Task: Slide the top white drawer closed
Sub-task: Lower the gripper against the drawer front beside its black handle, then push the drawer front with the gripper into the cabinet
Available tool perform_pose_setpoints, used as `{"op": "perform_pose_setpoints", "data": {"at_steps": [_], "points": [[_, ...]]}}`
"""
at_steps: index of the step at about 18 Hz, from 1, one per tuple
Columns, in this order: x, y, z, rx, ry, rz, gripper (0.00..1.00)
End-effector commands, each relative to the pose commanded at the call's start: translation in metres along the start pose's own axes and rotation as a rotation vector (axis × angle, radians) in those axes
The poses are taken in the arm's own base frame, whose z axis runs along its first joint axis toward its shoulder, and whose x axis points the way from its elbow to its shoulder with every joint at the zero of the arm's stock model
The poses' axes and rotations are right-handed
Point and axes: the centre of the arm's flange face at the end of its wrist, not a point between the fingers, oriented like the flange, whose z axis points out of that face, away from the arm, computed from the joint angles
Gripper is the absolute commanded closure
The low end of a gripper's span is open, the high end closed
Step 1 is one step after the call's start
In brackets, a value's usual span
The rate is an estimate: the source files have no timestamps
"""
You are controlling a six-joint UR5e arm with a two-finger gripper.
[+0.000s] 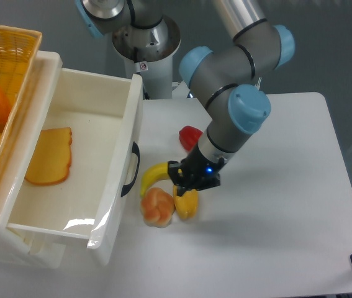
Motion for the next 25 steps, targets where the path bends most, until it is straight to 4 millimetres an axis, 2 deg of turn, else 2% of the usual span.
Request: {"op": "perform_pose_setpoints", "data": {"at_steps": [5, 9, 11, 18, 21, 25], "points": [[0.02, 0.002, -0.005, -0.029, 0.061, -0.017, 1.0], [0.037, 0.004, 0.002, -0.06, 0.086, -0.013, 1.0], [0.045, 0.006, -0.001, -0.068, 0.092, -0.011, 1.0], [0.057, 0.009, 0.005, -0.096, 0.105, -0.008, 1.0], [0.066, 0.011, 0.0, -0.095, 0.103, 0.0, 1.0], [0.08, 0.011, 0.011, -0.112, 0.107, 0.02, 1.0]]}}
